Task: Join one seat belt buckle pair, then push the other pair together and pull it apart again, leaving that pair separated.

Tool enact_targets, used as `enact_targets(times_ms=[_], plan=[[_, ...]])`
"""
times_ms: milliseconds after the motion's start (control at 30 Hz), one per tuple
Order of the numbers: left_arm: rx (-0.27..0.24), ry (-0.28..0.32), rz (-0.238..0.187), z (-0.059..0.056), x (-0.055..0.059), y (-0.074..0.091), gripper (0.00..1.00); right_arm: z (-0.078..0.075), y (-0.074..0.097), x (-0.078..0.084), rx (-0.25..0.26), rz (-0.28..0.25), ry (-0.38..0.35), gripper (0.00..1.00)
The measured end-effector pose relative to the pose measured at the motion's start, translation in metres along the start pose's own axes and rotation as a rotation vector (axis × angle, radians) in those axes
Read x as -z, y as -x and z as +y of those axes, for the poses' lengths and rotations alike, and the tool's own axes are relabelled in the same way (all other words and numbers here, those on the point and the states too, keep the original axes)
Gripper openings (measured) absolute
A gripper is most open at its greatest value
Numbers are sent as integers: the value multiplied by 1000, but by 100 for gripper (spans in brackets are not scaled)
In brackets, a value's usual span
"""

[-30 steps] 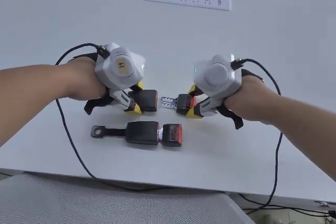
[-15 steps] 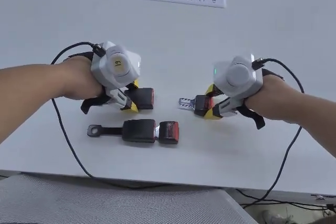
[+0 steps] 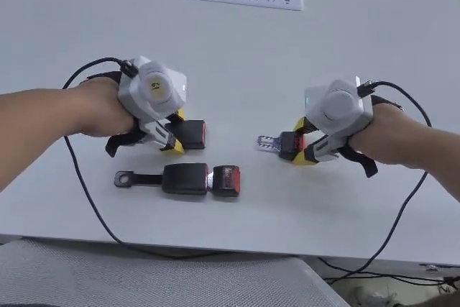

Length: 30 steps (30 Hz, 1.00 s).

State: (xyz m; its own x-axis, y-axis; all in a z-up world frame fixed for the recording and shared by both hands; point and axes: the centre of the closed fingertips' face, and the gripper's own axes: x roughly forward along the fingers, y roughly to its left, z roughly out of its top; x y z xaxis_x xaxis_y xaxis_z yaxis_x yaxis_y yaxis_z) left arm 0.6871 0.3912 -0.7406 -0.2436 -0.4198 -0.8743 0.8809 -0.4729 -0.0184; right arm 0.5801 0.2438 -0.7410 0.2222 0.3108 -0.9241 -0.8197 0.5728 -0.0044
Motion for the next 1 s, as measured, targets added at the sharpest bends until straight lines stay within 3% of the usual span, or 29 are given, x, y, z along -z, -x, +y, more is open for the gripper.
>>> enact_targets(times_ms=[367, 500, 567, 667, 833, 933, 1000], plan=[[-13, 17, 9, 0, 0, 0, 35, -2, -1, 1, 23, 4, -14, 34], [-37, 36, 16, 2, 2, 2, 40, -5, 0, 0, 56, -11, -27, 43], [-41, 19, 15, -1, 2, 5, 42, -6, 3, -1, 73, -29, -44, 45], [-59, 25, -1, -2, -1, 14, 45, -6, 9, -7, 93, -64, -75, 46], [-124, 104, -66, -2, -6, 37, 48, -2, 23, -19, 153, -142, -132, 50], [-169, 167, -106, -10, -1, 54, 53, 4, 29, -23, 176, -175, -159, 52], [-187, 185, -106, -19, 9, 63, 57, 11, 34, -26, 197, -193, -172, 55]])
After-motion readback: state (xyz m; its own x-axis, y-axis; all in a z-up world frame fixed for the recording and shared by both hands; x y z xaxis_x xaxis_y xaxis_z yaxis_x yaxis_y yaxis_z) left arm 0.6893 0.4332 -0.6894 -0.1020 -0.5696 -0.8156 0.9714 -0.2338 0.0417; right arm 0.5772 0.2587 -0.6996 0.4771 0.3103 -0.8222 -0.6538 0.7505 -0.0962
